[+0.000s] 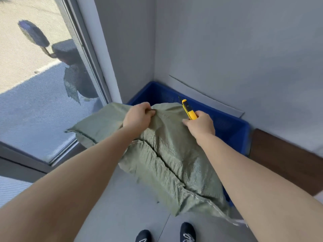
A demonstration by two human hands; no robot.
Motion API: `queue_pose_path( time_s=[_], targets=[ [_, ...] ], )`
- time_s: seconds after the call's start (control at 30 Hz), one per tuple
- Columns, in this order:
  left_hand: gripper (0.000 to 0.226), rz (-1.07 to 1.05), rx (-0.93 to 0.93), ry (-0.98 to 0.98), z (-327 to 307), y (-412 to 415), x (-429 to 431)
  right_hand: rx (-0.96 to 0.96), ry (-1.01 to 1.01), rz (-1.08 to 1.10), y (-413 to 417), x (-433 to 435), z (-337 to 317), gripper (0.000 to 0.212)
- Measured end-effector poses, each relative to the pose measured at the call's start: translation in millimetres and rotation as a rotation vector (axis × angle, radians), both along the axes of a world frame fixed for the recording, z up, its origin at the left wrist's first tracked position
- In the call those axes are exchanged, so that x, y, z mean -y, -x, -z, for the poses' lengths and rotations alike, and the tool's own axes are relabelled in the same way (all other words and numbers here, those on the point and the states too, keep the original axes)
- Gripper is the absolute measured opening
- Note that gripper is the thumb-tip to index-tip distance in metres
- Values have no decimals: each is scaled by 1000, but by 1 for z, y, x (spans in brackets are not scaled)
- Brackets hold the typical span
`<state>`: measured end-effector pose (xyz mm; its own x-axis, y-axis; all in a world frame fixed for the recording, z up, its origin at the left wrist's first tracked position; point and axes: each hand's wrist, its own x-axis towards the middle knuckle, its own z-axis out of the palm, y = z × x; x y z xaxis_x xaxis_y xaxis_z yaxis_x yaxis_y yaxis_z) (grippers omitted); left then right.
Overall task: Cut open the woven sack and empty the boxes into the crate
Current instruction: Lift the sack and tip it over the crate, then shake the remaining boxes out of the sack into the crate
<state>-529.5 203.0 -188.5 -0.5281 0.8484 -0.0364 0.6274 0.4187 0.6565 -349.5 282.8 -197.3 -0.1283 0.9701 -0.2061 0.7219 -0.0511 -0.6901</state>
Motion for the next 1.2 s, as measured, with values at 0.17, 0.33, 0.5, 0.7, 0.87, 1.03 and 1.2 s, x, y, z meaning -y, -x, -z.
queue_pose_path(
  time_s=[0.17, 0.33, 0.5, 0.7, 0.87, 1.03, 1.2],
  targets=[
    [21, -81, 98, -57, -7, -4, -24, 120, 21, -36, -23, 19, -22, 45],
    [20, -86, 134, -50, -15, -8, -42, 155, 120, -183, -40, 37, -33, 55],
    [20, -108, 179, -40, -14, -12, -55, 260, 64, -209, -43, 35, -26, 45],
    [21, -28, 120, 35, -2, -5, -50, 225, 62, -177, -54, 24, -20, 20],
    [58, 64, -282, 240, 17, 16, -22, 208, 64, -166, -57, 15, -16, 18],
    [91, 466, -682, 110, 30, 22, 16, 174, 70, -112, -56, 4, -16, 14],
    [34, 488, -787, 245, 48, 34, 15, 145, 40, -69, -59, -3, -16, 14]
  ],
)
